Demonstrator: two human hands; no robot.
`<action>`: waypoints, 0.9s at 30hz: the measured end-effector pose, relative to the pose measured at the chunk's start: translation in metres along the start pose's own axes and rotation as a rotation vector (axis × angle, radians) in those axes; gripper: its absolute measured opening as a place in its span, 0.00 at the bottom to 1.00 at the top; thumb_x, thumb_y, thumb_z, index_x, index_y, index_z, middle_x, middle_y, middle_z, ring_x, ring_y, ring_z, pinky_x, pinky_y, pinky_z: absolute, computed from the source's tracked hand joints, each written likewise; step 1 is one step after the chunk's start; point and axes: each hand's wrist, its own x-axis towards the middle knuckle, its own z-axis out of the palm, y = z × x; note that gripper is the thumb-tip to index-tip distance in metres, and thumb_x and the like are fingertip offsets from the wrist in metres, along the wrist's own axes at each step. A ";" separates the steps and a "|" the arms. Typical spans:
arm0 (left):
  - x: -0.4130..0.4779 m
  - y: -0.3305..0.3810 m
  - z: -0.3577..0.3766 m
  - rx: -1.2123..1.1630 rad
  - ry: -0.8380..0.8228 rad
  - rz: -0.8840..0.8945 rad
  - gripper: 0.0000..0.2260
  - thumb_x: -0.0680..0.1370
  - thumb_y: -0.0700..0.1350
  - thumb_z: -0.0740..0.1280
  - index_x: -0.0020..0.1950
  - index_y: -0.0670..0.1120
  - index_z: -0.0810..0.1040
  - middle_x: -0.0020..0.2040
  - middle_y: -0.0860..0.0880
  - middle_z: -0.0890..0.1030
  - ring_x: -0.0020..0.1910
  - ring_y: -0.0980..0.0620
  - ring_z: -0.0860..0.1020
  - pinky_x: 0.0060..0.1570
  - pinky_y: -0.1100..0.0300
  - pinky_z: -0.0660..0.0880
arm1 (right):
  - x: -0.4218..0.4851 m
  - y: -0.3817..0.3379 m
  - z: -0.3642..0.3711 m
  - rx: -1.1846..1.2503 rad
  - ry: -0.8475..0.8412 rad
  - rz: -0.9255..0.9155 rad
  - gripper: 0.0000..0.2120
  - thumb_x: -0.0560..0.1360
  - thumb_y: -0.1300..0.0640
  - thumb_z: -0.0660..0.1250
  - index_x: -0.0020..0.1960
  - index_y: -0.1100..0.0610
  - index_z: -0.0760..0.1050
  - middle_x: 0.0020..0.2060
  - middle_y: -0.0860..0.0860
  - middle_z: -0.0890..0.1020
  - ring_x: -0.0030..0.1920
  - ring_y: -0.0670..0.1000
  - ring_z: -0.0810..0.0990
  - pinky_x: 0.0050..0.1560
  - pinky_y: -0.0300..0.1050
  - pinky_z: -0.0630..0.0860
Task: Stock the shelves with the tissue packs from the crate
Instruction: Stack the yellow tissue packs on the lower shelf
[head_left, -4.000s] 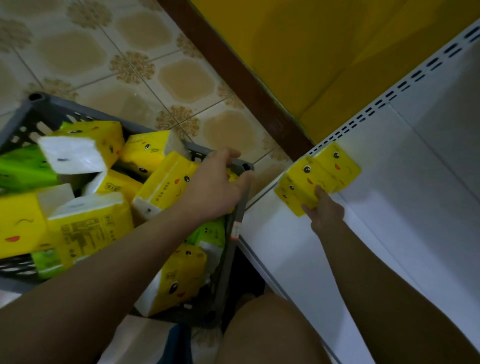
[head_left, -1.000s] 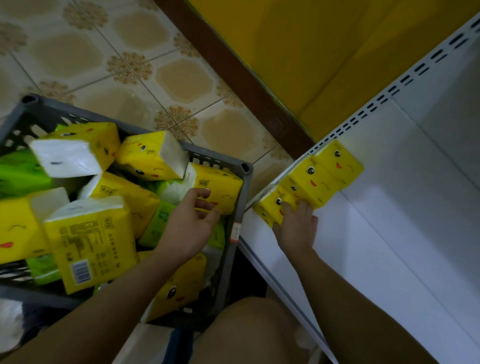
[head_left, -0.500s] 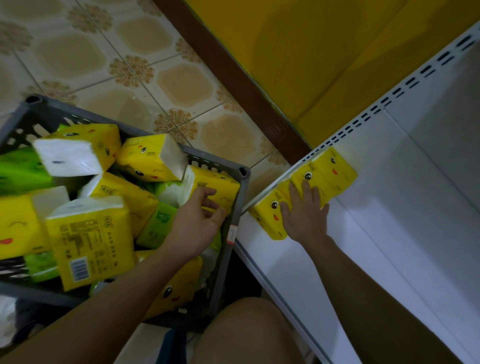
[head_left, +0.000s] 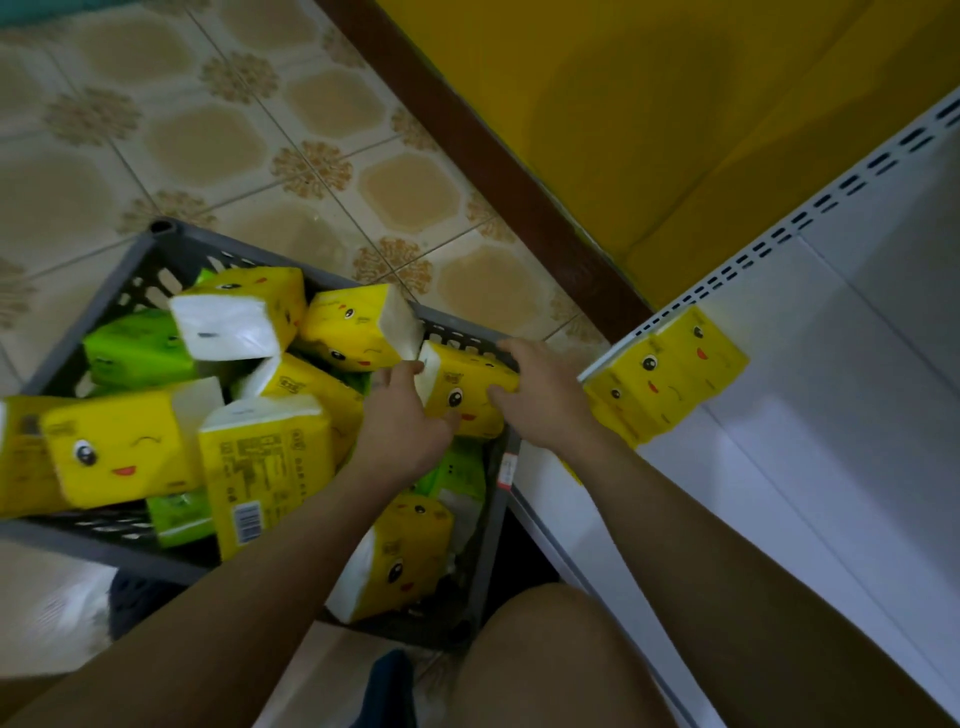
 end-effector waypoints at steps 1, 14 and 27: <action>0.003 -0.001 -0.001 0.010 -0.041 -0.016 0.36 0.75 0.47 0.72 0.77 0.45 0.57 0.75 0.42 0.58 0.72 0.40 0.62 0.67 0.45 0.67 | 0.005 -0.006 0.005 -0.016 -0.063 0.009 0.30 0.78 0.52 0.66 0.76 0.53 0.60 0.72 0.54 0.66 0.70 0.58 0.66 0.67 0.55 0.68; 0.024 -0.022 0.008 -0.130 -0.144 -0.158 0.27 0.76 0.37 0.67 0.73 0.44 0.64 0.67 0.41 0.73 0.62 0.44 0.74 0.53 0.55 0.73 | 0.018 0.001 0.028 -0.365 -0.224 -0.202 0.27 0.69 0.56 0.72 0.61 0.53 0.60 0.53 0.52 0.71 0.57 0.57 0.71 0.58 0.54 0.62; 0.002 0.039 -0.012 -0.359 -0.052 0.055 0.31 0.79 0.54 0.67 0.78 0.51 0.57 0.63 0.53 0.69 0.60 0.52 0.72 0.61 0.52 0.72 | -0.032 0.078 -0.064 0.528 0.321 0.261 0.18 0.71 0.53 0.75 0.56 0.51 0.70 0.53 0.51 0.76 0.54 0.52 0.76 0.53 0.51 0.75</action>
